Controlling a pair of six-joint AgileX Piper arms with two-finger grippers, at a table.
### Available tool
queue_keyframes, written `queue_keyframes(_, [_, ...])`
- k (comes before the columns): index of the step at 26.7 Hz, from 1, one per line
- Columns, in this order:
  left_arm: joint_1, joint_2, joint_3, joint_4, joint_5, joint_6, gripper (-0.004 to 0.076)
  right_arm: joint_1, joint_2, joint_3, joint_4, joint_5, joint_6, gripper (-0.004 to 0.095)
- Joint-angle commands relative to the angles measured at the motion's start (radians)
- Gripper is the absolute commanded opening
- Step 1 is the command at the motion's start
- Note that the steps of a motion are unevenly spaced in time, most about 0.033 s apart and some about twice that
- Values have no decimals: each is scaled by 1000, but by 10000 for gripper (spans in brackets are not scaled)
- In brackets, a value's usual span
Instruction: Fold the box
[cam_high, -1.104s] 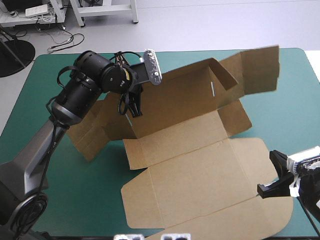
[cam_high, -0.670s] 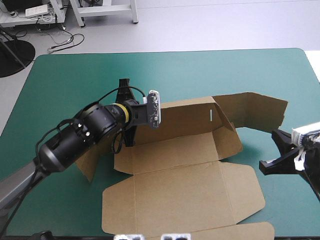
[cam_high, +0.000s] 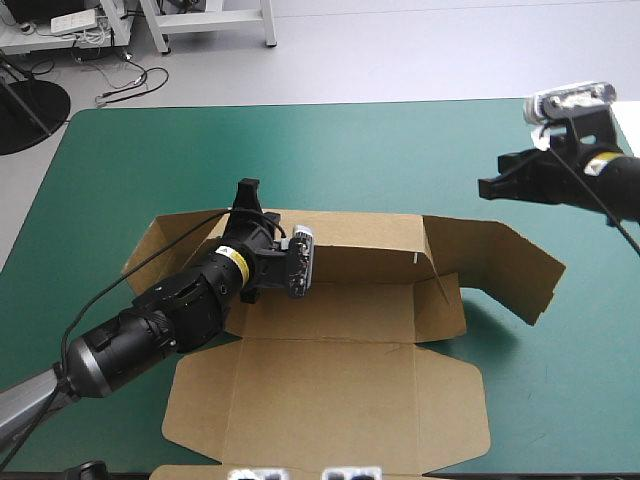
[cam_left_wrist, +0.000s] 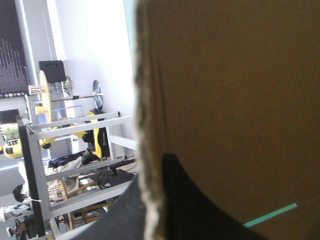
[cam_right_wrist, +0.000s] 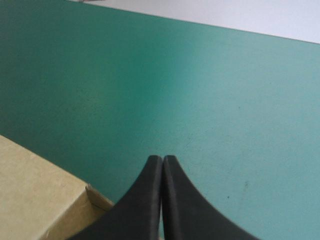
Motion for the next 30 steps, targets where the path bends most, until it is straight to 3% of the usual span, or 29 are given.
queue_keyframes(1, [-18, -24, -24, 121, -48, -79, -10, 4, 137, -182, 46, 71, -15, -20])
queue_keyframes(3, [-18, -9, -24, 168, -32, -140, -10, 4, 311, -374, 89, 238, -1, -19])
queue_keyframes(7, [-18, 29, -24, 224, 73, -276, -10, 5, 469, -506, 90, 237, 110, -19])
queue_keyframes(17, [-18, 53, -24, 267, 67, -365, -10, 84, 525, -504, -41, 237, 153, -19])
queue_keyframes(30, [-18, 53, -24, 283, 62, -414, -10, 84, 501, -266, -28, 239, 134, -20])
